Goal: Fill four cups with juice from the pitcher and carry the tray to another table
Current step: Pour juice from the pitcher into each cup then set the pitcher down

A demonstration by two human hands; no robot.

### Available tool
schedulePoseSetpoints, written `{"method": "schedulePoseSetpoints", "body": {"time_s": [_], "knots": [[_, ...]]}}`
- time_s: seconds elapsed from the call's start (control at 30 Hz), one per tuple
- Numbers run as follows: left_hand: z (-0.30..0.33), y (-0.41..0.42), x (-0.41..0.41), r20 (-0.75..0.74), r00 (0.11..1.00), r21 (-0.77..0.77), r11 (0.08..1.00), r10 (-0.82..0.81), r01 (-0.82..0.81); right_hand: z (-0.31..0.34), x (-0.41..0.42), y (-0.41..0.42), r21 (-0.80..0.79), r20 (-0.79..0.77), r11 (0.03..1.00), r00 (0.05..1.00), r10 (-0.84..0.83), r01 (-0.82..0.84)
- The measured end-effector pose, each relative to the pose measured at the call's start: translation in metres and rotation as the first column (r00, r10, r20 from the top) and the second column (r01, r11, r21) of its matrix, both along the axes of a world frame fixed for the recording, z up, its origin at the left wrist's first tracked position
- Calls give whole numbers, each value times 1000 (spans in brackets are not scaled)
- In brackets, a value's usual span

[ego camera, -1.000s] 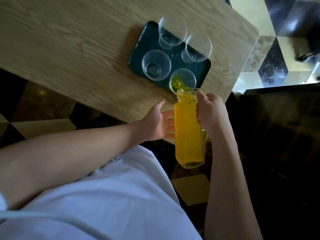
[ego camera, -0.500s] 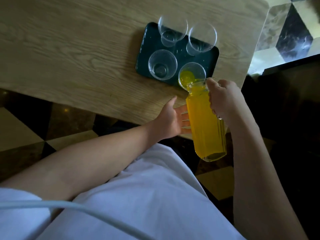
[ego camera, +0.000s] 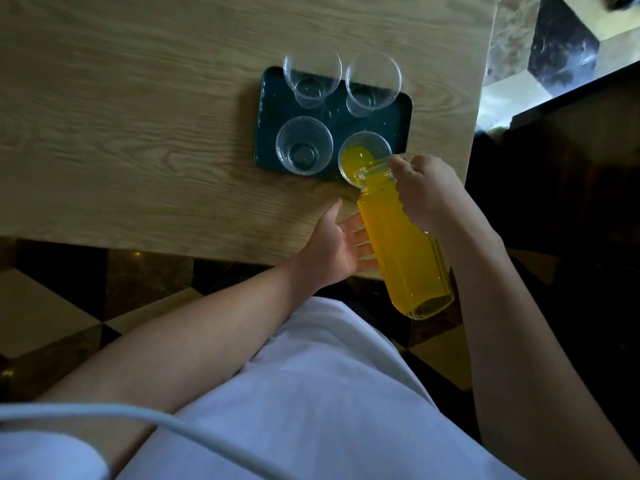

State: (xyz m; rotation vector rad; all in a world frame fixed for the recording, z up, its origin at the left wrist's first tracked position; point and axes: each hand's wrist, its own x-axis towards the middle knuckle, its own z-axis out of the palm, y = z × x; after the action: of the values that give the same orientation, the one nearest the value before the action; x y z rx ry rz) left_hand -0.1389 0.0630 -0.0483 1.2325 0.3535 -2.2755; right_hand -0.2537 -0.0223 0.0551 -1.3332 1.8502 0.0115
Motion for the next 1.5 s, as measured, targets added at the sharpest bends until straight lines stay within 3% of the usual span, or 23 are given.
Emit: {"method": "schedulePoseSetpoints", "body": {"time_s": [0.73, 1.13, 1.5], "knots": [[8, 2, 5, 5, 999, -40, 998, -48, 48, 6, 5, 4, -8, -26, 999, 999, 43, -43], [20, -21, 19, 156, 986, -158, 984, -56, 81, 15, 5, 26, -99, 191, 978, 968, -163, 185], [21, -10, 55, 115, 993, -258, 966, 39, -8, 30, 30, 41, -207, 244, 971, 967, -69, 122]]}}
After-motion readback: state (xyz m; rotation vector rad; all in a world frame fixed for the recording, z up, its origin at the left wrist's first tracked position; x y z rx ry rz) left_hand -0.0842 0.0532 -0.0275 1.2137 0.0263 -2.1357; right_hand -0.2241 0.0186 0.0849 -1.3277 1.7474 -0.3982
